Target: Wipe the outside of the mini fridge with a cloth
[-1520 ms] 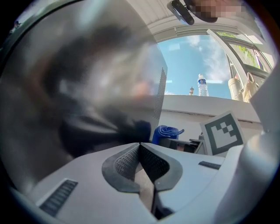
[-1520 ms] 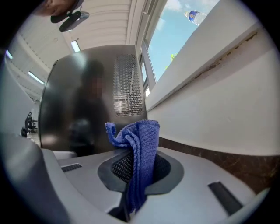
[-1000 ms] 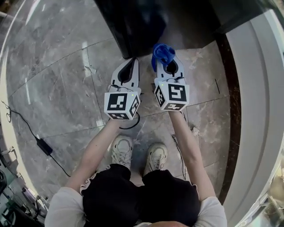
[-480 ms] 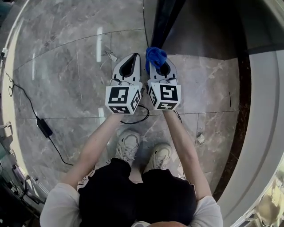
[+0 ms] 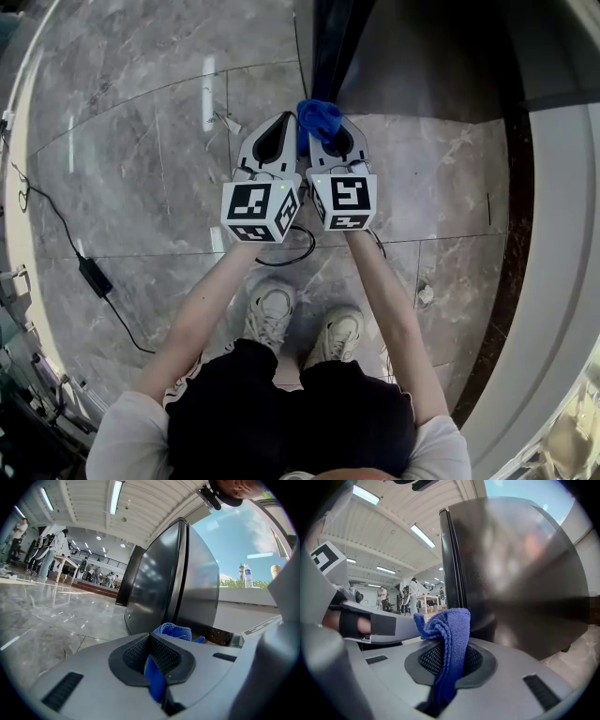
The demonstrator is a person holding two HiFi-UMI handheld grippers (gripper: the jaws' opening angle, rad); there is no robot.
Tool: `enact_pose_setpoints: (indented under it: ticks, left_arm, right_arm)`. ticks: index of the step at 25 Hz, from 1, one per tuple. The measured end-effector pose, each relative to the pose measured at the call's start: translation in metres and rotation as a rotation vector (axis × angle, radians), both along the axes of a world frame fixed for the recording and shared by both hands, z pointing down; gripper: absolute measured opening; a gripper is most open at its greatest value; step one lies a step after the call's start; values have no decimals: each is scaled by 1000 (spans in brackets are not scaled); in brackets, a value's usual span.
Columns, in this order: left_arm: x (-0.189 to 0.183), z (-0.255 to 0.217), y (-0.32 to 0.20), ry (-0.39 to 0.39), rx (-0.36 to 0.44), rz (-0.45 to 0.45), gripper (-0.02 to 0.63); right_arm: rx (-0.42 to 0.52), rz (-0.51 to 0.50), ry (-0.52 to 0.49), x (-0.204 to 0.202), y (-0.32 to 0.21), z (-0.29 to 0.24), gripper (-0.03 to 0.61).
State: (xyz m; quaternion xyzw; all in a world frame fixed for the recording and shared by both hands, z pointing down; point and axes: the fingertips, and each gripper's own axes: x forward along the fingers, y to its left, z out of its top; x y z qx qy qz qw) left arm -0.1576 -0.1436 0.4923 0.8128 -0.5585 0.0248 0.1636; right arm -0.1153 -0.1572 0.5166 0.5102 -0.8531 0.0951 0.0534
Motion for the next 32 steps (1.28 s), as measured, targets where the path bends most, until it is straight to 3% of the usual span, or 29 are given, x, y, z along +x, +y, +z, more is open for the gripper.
enact_pose_setpoints:
  ticks: [9,20,27,32]
  left_arm:
    - [17,3,1,-13,-5,25,5]
    - [91,-4,-8,8,27,134,5]
    - [143,0,-11,49,13,205,5]
    - [185,0,-16,75,22,264,5]
  right_arm:
    - [13,32,0,30,-2,-4,52]
    - [35,108,34,94,-8,-8,52]
    - [38,220,8,154,-15,-9,52]
    - [51,219,48,184,-16,-6,52]
